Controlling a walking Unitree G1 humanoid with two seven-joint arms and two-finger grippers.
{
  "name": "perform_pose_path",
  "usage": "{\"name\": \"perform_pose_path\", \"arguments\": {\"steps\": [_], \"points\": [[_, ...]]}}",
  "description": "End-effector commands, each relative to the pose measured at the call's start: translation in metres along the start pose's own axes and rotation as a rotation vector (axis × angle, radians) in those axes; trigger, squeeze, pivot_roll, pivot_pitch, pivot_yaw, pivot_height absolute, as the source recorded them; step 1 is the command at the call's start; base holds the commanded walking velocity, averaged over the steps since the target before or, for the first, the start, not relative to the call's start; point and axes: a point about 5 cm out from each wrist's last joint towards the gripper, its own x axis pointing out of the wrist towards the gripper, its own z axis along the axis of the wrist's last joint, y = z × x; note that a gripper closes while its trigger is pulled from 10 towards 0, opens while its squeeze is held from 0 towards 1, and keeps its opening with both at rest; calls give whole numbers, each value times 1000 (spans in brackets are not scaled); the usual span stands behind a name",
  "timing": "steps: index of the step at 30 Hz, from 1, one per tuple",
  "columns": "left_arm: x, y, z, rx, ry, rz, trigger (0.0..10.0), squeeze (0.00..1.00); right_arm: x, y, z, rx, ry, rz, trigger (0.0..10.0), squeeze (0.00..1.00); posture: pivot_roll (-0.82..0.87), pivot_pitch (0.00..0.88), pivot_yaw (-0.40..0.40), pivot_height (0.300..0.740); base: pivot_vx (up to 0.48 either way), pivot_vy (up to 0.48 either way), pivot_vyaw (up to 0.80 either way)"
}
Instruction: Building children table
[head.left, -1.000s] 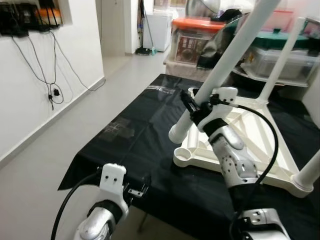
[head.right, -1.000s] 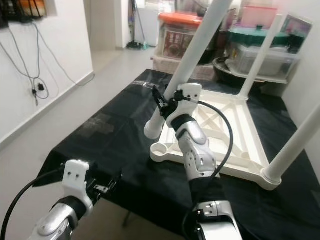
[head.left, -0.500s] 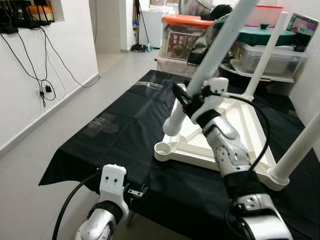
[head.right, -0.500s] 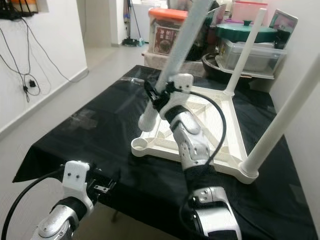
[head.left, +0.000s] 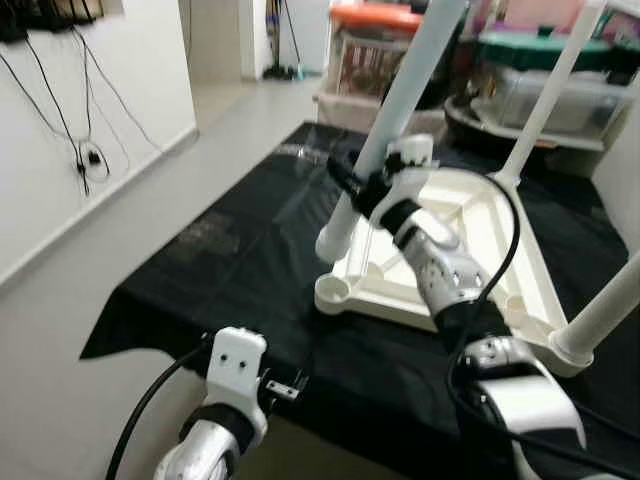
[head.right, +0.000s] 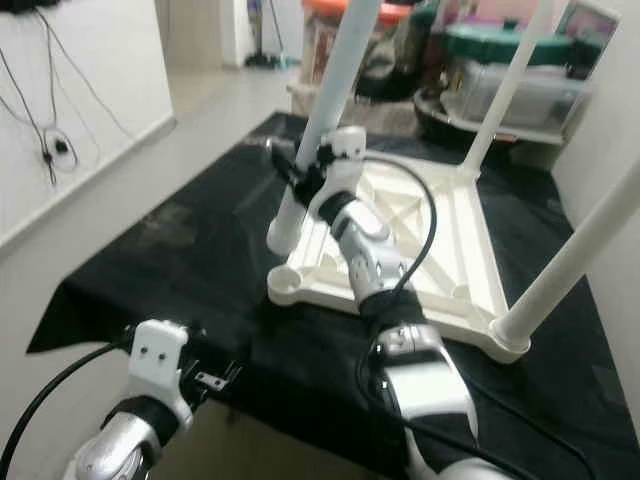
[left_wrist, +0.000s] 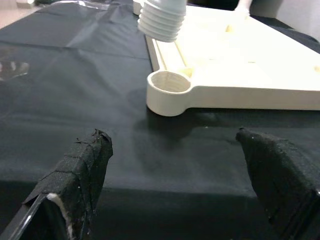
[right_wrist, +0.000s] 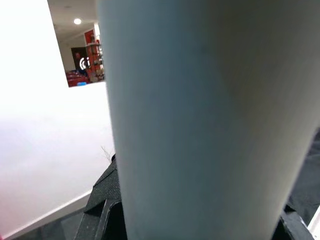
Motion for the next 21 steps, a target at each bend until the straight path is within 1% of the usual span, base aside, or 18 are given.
{"name": "perform_pose_path", "arguments": {"steps": [1,2,3,4,5,6,7,8,9,10,13,16,18,19,21], "points": [[-4,-3,0,-2,17,-5,10000,0,-1,-5,1,44,14,31,10000,0,251,172,-115,740,0,0,0],[-11,-6,2,-8,25,-10,10000,0,-3,-7,2,78,34,102,10000,0,256,197,-112,740,0,0,0],[-11,-6,2,-8,25,-10,10000,0,-3,-7,2,78,34,102,10000,0,256,197,-112,740,0,0,0],[-16,-8,3,-14,30,-15,10000,0,-4,-9,2,101,50,155,10000,0,260,210,-112,740,0,0,0],[-16,-8,3,-14,30,-15,10000,0,-4,-9,2,101,50,155,10000,0,260,210,-112,740,0,0,0],[-20,-9,4,-17,35,-21,10000,0,-6,-10,2,109,62,188,10000,0,265,225,-105,740,0,0,0],[-20,-9,4,-17,35,-21,10000,0,-6,-10,2,109,62,188,10000,0,265,225,-105,740,0,0,0],[-25,-10,6,-21,44,-24,10000,0,-7,-11,2,122,72,218,10000,0,275,244,-103,740,0,0,0],[-28,-11,7,-23,50,-25,10000,0,-8,-12,2,130,76,233,10000,0,276,246,-103,740,0,0,0],[-28,-11,7,-23,50,-25,10000,0,-8,-12,2,130,76,233,10000,0,276,246,-103,740,0,0,0],[-33,-12,8,-30,66,-24,10000,0,-9,-10,2,140,90,314,10000,0,274,259,-101,740,0,0,0],[-34,-12,8,-30,69,-24,10000,0,-9,-8,1,133,101,344,10000,0,273,260,-102,740,0,0,0],[-34,-14,9,-31,75,-22,10000,0,-11,-5,-3,145,134,422,10000,0,272,263,-104,740,0,0,0],[-35,-15,9,-31,79,-22,10000,0,-11,-3,-5,135,150,450,10000,0,271,264,-107,740,0,0,0],[-35,-15,9,-31,79,-22,10000,0,-11,-3,-5,135,150,450,10000,0,271,264,-107,740,0,0,0]]}}
